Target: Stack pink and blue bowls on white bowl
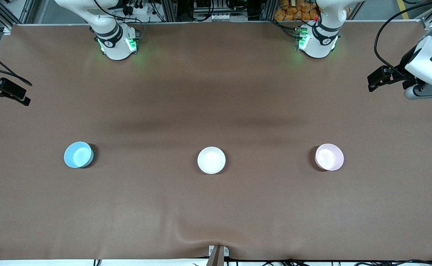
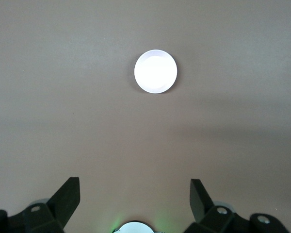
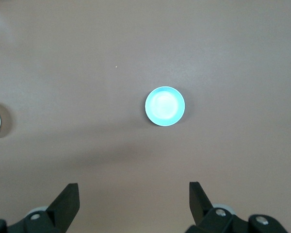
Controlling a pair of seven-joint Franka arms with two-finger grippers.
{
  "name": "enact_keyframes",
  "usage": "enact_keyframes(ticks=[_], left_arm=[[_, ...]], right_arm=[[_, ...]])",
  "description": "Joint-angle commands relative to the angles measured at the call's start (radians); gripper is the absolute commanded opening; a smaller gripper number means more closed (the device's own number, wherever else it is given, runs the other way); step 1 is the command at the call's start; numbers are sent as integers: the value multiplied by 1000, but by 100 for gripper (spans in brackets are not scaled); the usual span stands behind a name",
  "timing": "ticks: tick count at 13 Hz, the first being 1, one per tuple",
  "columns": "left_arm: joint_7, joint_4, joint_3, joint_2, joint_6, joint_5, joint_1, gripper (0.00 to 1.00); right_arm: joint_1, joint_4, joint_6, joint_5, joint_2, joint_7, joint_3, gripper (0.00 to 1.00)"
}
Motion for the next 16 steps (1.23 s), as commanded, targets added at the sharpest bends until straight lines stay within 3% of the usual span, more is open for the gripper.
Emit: enact_keyframes(ticks=[1, 16], left_arm=[[-18, 13, -16, 1, -20, 11, -2, 100], [-18, -30, -37, -7, -34, 21, 5, 100]], right_arm=[[3, -21, 7, 8, -20, 11, -3, 100], [2, -23, 7, 8, -20, 11, -3, 100]])
